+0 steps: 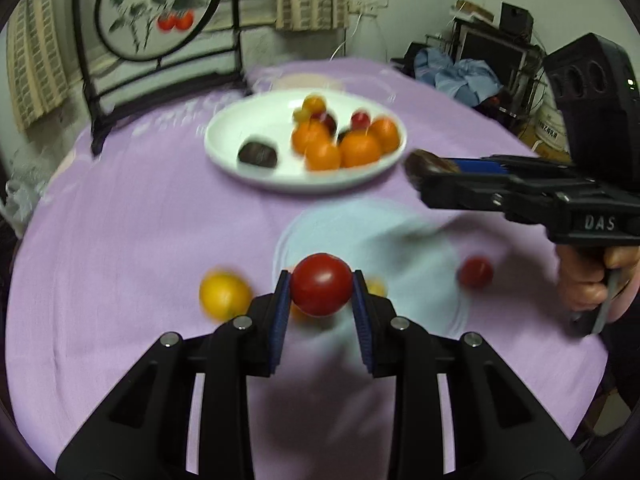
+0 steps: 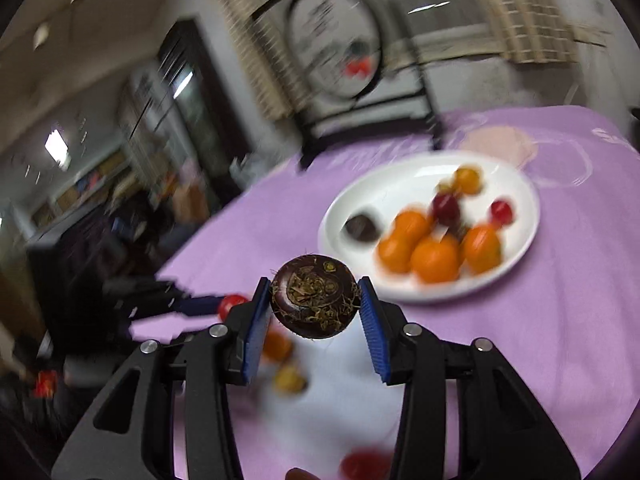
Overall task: Organize fruits
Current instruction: 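Release the water chestnut and red tomato into the white dish, then grasp a red tomato with the right tool while the left tool grasps a yellow lemon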
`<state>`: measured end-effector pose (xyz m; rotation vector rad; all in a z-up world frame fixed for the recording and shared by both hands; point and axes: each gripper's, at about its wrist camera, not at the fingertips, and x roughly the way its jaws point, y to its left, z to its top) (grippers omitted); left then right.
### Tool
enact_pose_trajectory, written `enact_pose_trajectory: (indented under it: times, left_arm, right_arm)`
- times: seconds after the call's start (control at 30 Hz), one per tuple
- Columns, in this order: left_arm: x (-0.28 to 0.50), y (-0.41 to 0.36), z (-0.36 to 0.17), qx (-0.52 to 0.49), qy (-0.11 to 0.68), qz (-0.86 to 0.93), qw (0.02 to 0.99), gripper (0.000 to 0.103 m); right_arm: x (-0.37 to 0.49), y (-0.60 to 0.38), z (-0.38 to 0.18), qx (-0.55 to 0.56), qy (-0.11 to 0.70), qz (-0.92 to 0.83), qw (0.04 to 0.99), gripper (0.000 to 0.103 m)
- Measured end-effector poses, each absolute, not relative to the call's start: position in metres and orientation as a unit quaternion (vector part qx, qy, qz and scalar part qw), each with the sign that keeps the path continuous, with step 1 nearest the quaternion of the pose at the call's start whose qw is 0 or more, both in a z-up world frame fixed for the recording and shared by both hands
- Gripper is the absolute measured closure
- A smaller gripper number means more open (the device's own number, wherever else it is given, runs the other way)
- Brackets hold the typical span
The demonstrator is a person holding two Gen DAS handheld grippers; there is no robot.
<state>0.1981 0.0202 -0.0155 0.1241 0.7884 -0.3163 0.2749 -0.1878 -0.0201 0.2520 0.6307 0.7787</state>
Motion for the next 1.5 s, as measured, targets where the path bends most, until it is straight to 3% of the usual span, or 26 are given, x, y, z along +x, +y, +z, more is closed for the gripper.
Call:
enact_pose_trajectory:
  times: [0.17, 0.43, 0.47, 0.5, 0.57, 0.63, 0.67, 1.07, 1.5]
  left_arm:
    - [0.251, -0.002, 0.013, 0.076, 0.353, -0.129, 0.923, 0.073]
    - [0.338, -0.014, -0.014, 0.087, 0.398, -0.078, 0.910, 0.073]
    - [0.341, -0.013, -0.018, 0.088, 0.401, -0.074, 0.909, 0.073]
    - [0.346, -0.012, -0.021, 0.091, 0.403, -0.068, 0.908, 0.073]
    - [0.348, -0.010, -0.023, 0.091, 0.406, -0.055, 0.908, 0.069]
    - [0.341, -0.008, -0.020, 0.100, 0.393, -0.043, 0.913, 0.016]
    - [0.336, -0.008, -0.016, 0.108, 0.374, -0.031, 0.920, 0.011]
    - [0.267, -0.005, 0.002, 0.132, 0.318, -0.021, 0.938, 0.007]
    - [0.236, 0.036, -0.008, 0.092, 0.325, 0.026, 0.941, 0.004]
  right_arm:
    - [0.321, -0.195, -0.031, 0.143, 0.311, 0.313, 0.886, 0.059]
    - [0.356, -0.207, -0.048, 0.159, 0.325, 0.284, 0.888, 0.057]
    - [0.355, -0.208, -0.048, 0.162, 0.319, 0.283, 0.890, 0.052]
    - [0.353, -0.210, -0.048, 0.163, 0.318, 0.279, 0.891, 0.035]
    - [0.347, -0.212, -0.043, 0.167, 0.315, 0.283, 0.890, 0.031]
    - [0.341, -0.214, -0.038, 0.169, 0.313, 0.294, 0.887, 0.031]
    - [0.338, -0.214, -0.036, 0.167, 0.312, 0.298, 0.886, 0.031]
    - [0.289, -0.193, -0.043, 0.076, 0.372, 0.333, 0.863, 0.031]
    - [0.226, -0.190, -0.053, -0.018, 0.370, 0.340, 0.864, 0.031]
